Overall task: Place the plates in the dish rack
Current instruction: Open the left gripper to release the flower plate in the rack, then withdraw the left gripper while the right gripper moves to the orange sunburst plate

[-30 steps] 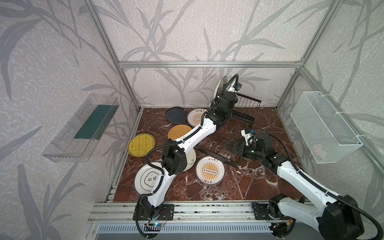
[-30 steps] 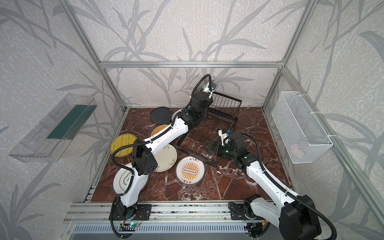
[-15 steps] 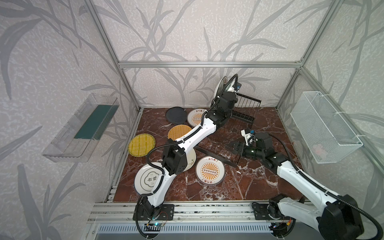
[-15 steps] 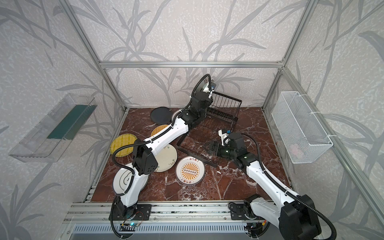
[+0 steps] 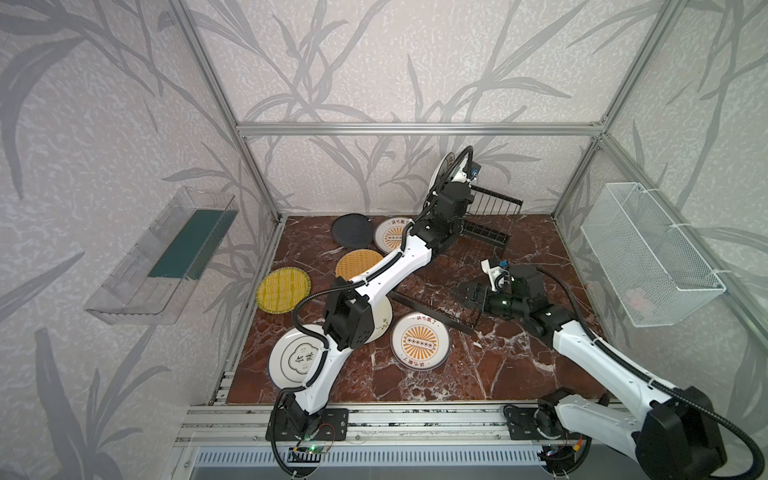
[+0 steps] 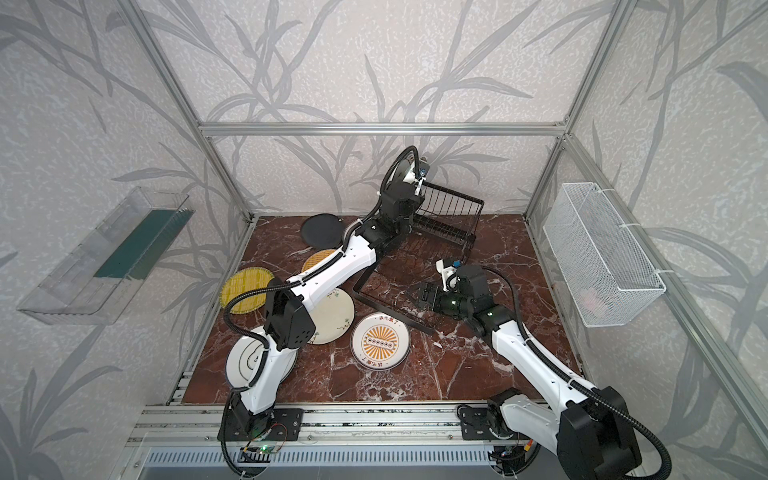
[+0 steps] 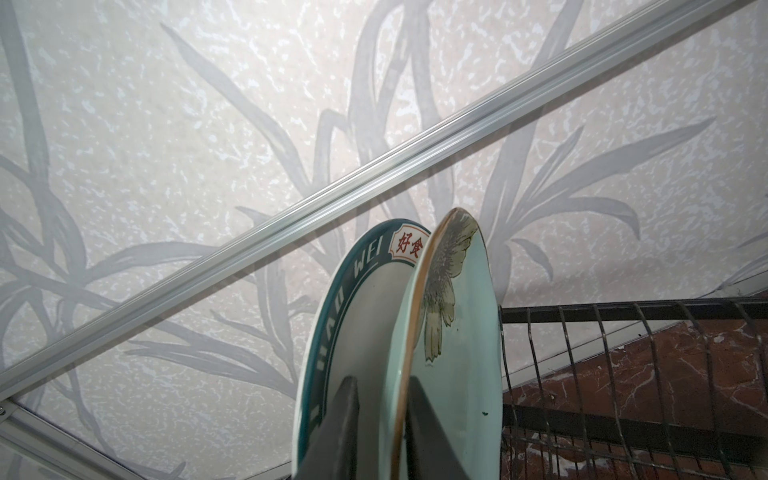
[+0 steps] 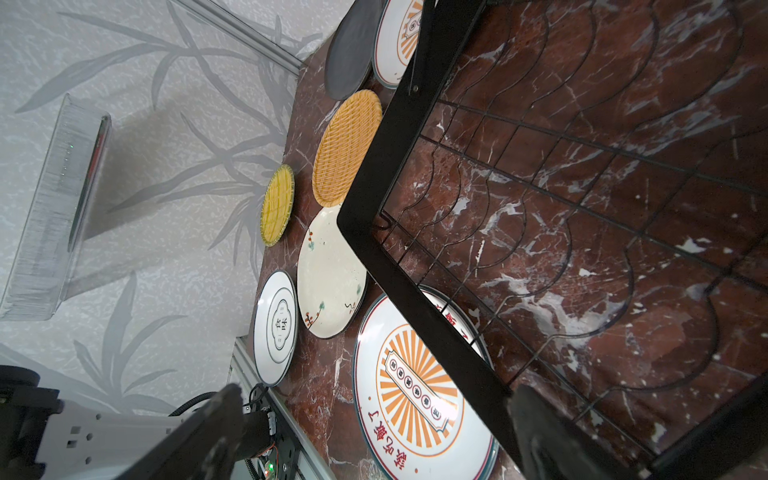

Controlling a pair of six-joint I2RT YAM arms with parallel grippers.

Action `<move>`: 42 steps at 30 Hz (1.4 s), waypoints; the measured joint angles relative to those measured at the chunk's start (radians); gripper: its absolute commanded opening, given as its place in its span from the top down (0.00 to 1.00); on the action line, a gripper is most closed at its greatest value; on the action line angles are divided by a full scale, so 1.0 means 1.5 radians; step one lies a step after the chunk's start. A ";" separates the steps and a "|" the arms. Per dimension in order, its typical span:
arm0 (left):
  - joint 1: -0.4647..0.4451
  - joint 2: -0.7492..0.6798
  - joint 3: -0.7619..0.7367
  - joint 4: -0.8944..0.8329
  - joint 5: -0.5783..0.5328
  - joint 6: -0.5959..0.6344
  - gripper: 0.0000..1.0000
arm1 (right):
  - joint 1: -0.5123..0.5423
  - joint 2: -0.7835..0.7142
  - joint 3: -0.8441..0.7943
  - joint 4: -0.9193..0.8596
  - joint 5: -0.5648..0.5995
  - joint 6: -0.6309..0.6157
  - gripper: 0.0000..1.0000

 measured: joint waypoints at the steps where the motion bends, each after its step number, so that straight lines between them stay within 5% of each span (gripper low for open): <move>1: 0.000 0.000 0.001 -0.001 0.000 0.000 0.75 | 0.000 0.000 0.000 0.001 0.000 0.000 0.01; 19: -0.009 -0.083 0.025 -0.047 0.020 -0.011 0.46 | 0.000 -0.015 0.020 0.064 -0.012 0.002 0.01; 30: -0.014 -0.207 0.043 -0.225 0.098 -0.142 0.14 | 0.000 -0.065 0.020 0.027 -0.011 -0.019 0.01; 34: -0.014 -0.311 -0.020 -0.287 0.153 -0.217 0.06 | 0.011 -0.076 0.017 0.019 -0.004 -0.023 0.01; 42: 0.041 -0.595 -0.358 -0.347 0.344 -0.410 0.01 | 0.076 -0.084 -0.042 0.015 0.031 -0.026 0.00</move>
